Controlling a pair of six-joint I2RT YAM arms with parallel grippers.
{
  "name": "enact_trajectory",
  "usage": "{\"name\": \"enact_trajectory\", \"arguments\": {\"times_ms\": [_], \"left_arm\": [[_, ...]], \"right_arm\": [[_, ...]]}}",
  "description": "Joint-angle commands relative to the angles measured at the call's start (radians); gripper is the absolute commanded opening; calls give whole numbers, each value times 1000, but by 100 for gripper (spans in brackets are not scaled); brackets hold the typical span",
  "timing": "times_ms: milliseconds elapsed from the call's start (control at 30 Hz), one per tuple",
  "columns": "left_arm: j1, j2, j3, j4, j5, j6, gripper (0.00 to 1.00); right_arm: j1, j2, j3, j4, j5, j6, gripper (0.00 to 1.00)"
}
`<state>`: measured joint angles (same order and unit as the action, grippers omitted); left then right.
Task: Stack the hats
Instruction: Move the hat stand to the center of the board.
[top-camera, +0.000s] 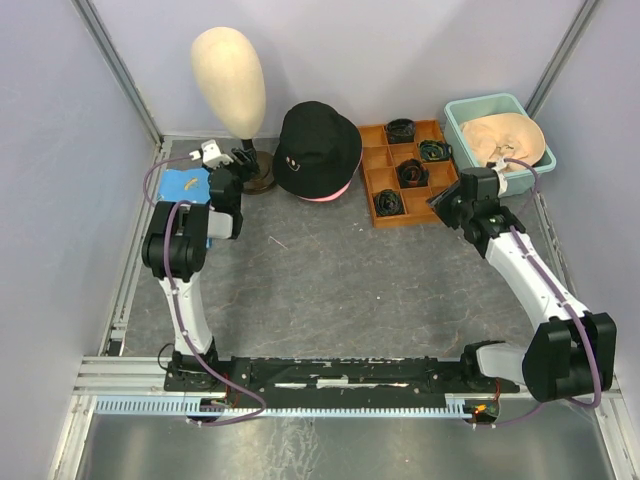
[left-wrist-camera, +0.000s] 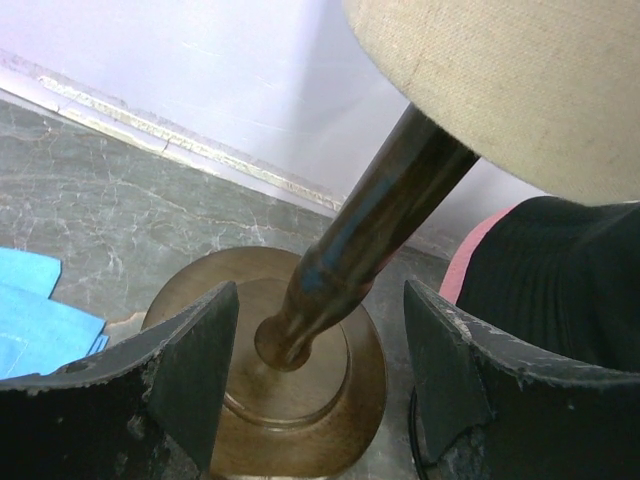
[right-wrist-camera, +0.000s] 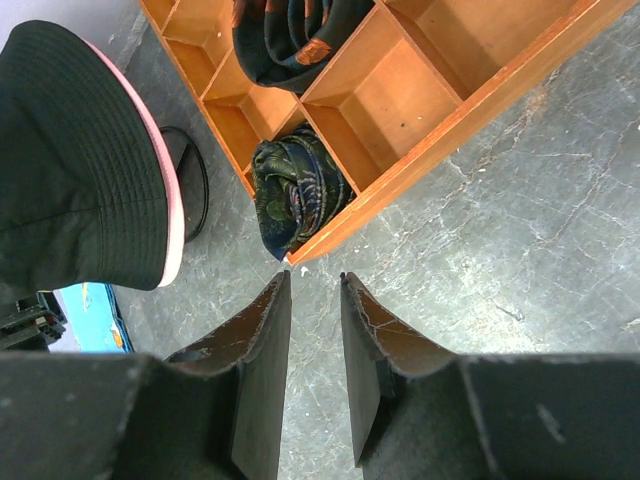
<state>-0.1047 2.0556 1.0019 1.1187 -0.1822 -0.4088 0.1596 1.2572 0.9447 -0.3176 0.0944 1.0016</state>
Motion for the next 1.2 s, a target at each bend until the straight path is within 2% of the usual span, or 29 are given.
{"name": "enact_trajectory", "arguments": {"times_ms": [0, 433, 533, 767, 1000, 1167], "left_arm": [[-4, 29, 70, 84, -30, 75, 73], [-23, 133, 249, -25, 11, 151, 70], [-26, 151, 273, -46, -2, 165, 61], [-28, 172, 284, -41, -23, 175, 30], [-29, 133, 231, -31, -46, 192, 16], [-22, 49, 120, -7, -70, 207, 16]], "right_arm": [[-25, -36, -10, -4, -25, -30, 34], [-61, -39, -7, -12, -49, -34, 34], [-72, -44, -11, -14, -55, -35, 34], [-92, -42, -20, -10, -71, -33, 34], [-97, -28, -17, 0, -80, -24, 34], [-99, -20, -18, 17, -86, -12, 34]]}}
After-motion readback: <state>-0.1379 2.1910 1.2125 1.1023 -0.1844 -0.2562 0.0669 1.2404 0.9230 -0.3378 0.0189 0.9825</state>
